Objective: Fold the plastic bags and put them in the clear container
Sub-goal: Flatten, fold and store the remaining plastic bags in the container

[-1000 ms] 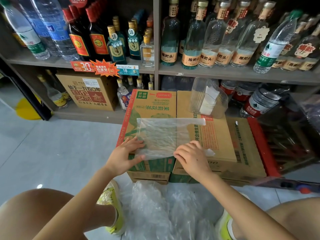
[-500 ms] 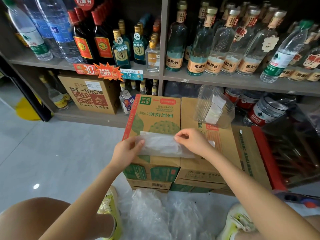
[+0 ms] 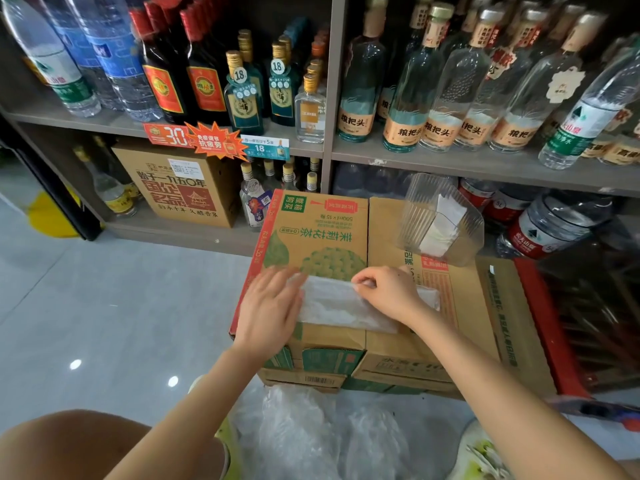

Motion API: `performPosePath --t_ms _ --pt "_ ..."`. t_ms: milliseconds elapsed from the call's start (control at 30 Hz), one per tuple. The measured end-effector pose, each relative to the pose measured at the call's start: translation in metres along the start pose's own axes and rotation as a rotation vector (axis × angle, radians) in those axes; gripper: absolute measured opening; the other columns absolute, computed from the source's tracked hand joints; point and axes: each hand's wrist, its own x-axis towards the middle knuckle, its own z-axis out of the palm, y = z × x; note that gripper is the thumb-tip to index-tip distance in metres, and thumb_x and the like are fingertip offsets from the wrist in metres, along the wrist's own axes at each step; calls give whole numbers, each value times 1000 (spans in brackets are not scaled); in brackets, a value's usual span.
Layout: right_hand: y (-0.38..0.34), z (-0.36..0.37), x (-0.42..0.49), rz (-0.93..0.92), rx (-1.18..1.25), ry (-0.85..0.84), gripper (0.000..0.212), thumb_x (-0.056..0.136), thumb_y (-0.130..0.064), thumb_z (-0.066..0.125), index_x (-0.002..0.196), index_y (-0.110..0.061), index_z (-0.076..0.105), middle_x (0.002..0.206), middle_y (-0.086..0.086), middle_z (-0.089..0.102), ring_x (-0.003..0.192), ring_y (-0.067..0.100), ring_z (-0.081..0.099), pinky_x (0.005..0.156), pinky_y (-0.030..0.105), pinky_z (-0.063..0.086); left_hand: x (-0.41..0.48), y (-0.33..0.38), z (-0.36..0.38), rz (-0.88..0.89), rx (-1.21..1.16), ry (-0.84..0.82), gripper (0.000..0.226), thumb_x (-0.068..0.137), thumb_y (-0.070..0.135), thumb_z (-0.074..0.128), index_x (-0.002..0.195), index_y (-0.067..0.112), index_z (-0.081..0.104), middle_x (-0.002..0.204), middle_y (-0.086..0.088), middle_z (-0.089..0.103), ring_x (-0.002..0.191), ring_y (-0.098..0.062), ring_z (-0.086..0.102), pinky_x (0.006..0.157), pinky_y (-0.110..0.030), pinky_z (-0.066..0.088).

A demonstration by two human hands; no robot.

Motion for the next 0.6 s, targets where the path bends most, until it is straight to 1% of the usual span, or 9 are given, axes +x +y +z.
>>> performPosePath --t_ms 67,133,200,267,400,467,500,533,600 --pt "-1 1 0 -1 -8 7 22 97 -26 50 107 -29 69 108 -13 69 103 11 57 99 31 22 0 5 6 63 -1 -132 43 100 27 36 126 5 62 131 -10 61 126 -29 52 113 -36 26" --pt "-1 1 -1 -6 -22 17 23 97 -25 49 108 -29 69 108 -13 69 103 11 56 100 32 22 2 9 11 51 7 -248 48 102 31 30 134 5 55 140 -9 53 135 -30 43 117 -34 17" --pt "-1 1 -2 -9 -34 23 23 97 -25 49 109 -29 69 107 -12 68 103 11 56 100 32 22 4 11 15 16 0 -326 54 102 36 23 140 6 47 145 -8 46 139 -30 35 118 -30 7" --pt "-2 0 -1 -6 -32 21 23 97 -26 49 108 -29 69 107 -12 68 102 11 56 100 32 23 5 10 18 -3 8 -360 62 100 43 13 146 9 38 152 -5 36 144 -26 24 117 -26 -2" --pt "2 -3 -3 29 -12 -16 22 95 -27 50 109 -32 67 107 -13 68 104 11 58 102 34 25 0 7 25 -9 41 -382 70 96 51 4 151 13 26 157 -1 22 146 -16 5 117 -26 -8" --pt "5 -8 -10 63 -30 68 25 96 -29 49 115 -32 64 109 -13 67 107 12 57 97 29 27 -1 6 27 -5 61 -409 73 94 54 0 152 15 20 158 1 14 144 -13 -3 116 -25 -12" --pt "5 -11 -14 59 -88 142 28 97 -30 48 120 -30 62 114 -12 66 111 13 55 95 28 25 -1 6 27 -3 68 -418 73 93 55 -1 152 16 18 157 2 11 144 -13 -5 116 -25 -13" --pt "2 -11 -18 40 -160 201 32 98 -31 45 126 -28 59 122 -10 63 117 14 52 97 28 23 -1 6 27 0 80 -424 74 93 56 -2 152 17 17 157 3 8 145 -14 -6 116 -25 -14" --pt "-10 -3 -27 -55 -229 235 39 101 -31 39 137 -24 49 139 -7 52 130 15 44 109 32 18 -2 5 27 9 97 -430 75 94 58 -4 152 16 16 157 3 7 145 -15 -6 115 -25 -15"
